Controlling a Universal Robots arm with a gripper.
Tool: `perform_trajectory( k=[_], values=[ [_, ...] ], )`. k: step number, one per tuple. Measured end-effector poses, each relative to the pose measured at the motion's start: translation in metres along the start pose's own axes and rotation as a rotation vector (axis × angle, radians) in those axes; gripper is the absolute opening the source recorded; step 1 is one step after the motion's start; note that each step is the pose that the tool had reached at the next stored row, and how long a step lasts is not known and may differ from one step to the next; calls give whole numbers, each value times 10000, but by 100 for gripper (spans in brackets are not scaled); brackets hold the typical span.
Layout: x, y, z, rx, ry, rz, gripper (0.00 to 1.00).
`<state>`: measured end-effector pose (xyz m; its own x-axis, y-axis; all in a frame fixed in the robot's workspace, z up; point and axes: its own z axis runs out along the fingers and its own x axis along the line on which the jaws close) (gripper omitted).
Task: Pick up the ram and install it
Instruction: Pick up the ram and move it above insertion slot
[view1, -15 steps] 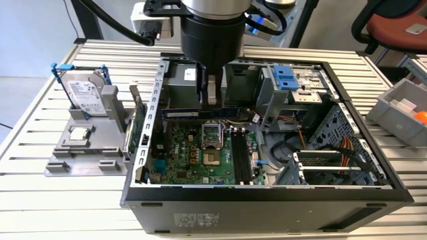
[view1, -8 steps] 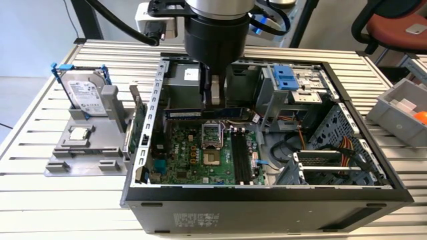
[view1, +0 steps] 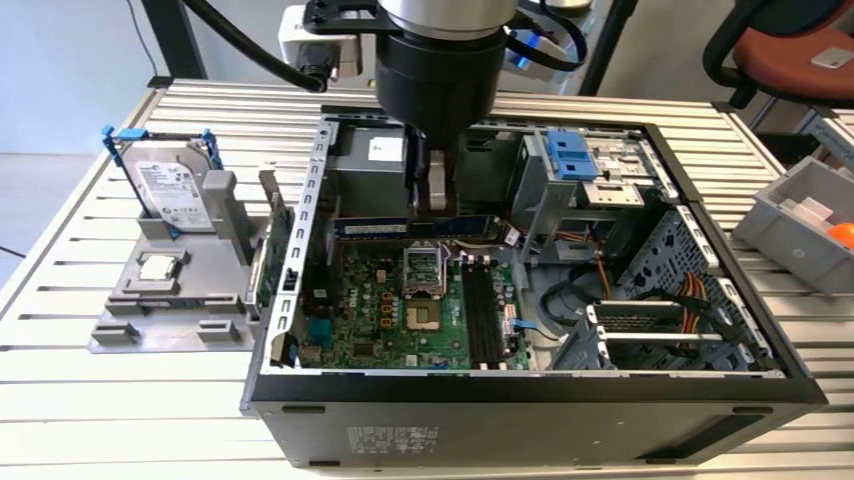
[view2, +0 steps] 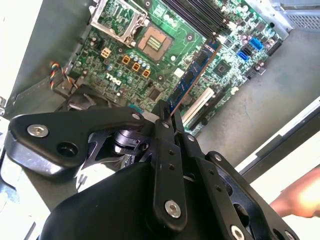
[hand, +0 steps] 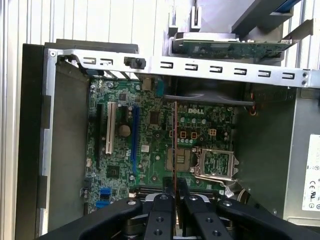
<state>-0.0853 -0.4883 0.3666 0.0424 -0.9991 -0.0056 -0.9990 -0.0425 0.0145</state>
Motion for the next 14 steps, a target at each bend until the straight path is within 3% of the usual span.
perform_trajectory(
  k=[14],
  values=[
    [3, -65, -1, 0, 0, 0, 0]
  ],
)
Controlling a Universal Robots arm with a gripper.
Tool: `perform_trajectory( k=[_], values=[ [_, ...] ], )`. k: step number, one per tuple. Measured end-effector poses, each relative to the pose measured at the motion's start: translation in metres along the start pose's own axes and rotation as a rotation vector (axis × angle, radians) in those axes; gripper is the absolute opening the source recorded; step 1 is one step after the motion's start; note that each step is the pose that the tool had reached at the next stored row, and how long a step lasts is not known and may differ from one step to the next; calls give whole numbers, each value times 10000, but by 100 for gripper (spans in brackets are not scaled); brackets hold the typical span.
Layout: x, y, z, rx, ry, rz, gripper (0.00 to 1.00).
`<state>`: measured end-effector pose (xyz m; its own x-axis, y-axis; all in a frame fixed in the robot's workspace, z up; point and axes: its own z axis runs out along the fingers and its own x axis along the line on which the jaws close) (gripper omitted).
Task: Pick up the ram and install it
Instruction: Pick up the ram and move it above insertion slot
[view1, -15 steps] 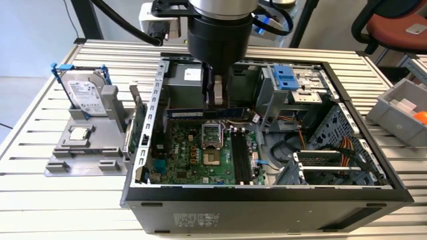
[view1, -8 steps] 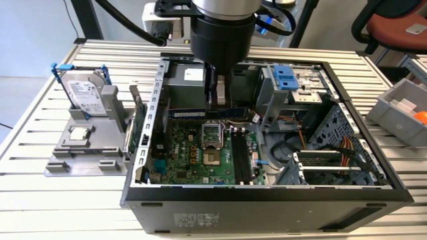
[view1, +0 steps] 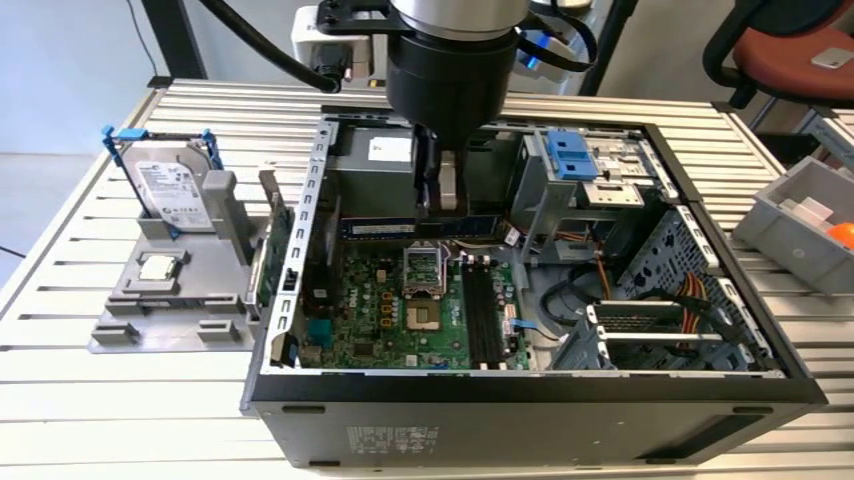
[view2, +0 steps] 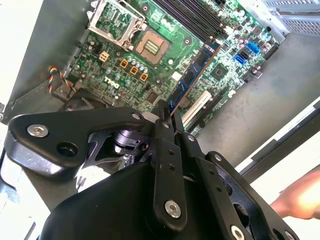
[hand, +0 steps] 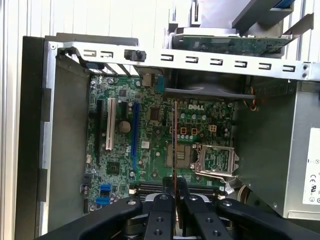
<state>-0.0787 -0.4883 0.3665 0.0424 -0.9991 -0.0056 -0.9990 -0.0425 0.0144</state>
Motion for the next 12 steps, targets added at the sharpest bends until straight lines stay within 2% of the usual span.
perform_trajectory(
  k=[12],
  values=[
    [2, -57, -1, 0, 0, -1, 0]
  ],
)
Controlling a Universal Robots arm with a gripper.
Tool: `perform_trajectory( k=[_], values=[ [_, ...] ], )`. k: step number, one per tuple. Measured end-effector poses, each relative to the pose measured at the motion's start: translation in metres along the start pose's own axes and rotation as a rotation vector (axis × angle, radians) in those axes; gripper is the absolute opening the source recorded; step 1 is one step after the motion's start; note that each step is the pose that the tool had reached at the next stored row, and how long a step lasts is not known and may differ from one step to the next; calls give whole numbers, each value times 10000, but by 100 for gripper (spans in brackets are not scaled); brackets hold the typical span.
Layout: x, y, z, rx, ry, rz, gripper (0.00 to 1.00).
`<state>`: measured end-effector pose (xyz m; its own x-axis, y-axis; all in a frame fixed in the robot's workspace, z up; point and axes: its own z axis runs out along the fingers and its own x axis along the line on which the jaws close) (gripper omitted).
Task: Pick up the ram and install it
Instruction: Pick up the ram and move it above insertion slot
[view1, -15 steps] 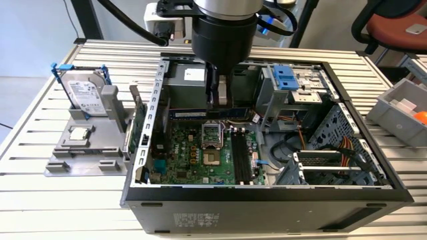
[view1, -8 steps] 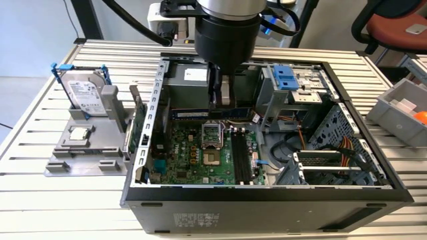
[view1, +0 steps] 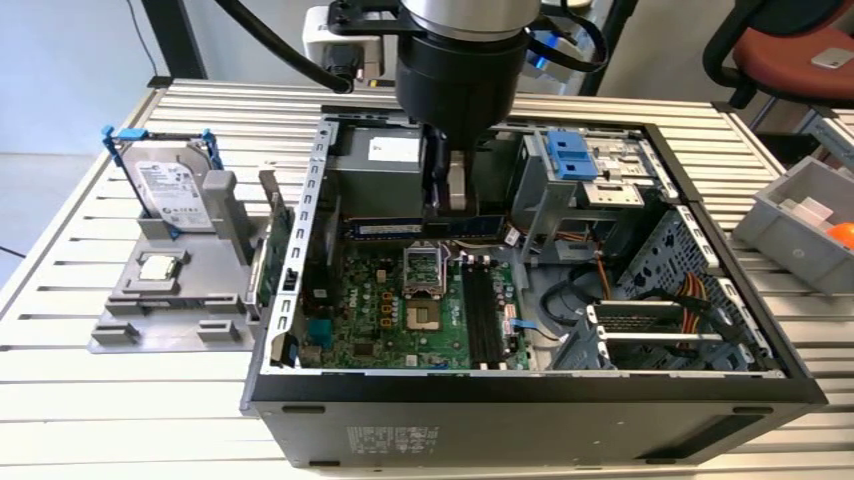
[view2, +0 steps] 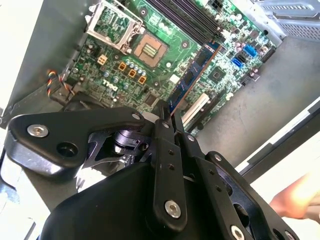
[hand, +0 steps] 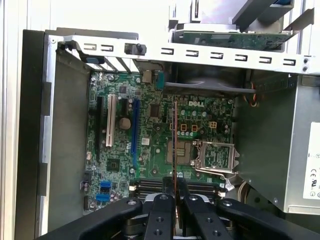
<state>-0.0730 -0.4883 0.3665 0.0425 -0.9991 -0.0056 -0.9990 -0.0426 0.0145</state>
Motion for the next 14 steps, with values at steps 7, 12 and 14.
perform_trajectory(
  k=[7, 12, 14],
  values=[
    [2, -37, -1, 0, 0, 0, 0],
    [3, -63, -1, 0, 1, 0, 0],
    [3, -74, -1, -1, 1, 0, 0]
  ],
)
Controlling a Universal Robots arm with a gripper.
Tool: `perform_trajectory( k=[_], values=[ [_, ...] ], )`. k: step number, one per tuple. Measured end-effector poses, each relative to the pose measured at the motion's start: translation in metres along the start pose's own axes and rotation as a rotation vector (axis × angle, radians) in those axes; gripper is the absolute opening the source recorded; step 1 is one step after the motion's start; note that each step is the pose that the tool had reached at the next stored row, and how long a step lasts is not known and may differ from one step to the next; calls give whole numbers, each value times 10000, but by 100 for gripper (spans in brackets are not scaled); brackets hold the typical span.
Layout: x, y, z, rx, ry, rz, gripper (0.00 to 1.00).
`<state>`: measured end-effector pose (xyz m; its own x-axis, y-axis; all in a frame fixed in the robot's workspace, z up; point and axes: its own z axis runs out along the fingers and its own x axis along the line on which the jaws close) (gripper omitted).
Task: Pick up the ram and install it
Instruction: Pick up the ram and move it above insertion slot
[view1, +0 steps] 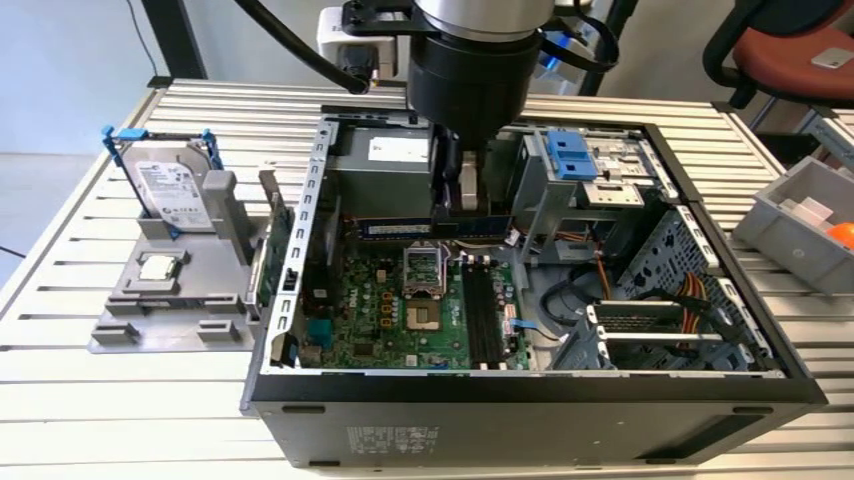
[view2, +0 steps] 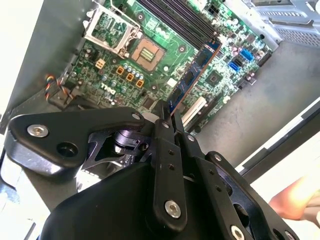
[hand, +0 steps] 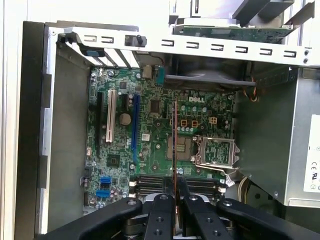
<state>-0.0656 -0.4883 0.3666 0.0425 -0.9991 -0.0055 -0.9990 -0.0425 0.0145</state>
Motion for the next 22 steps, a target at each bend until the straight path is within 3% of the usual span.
perform_trajectory(
  k=[22],
  values=[
    [5, -126, -2, 0, 0, 0, 0]
  ],
)
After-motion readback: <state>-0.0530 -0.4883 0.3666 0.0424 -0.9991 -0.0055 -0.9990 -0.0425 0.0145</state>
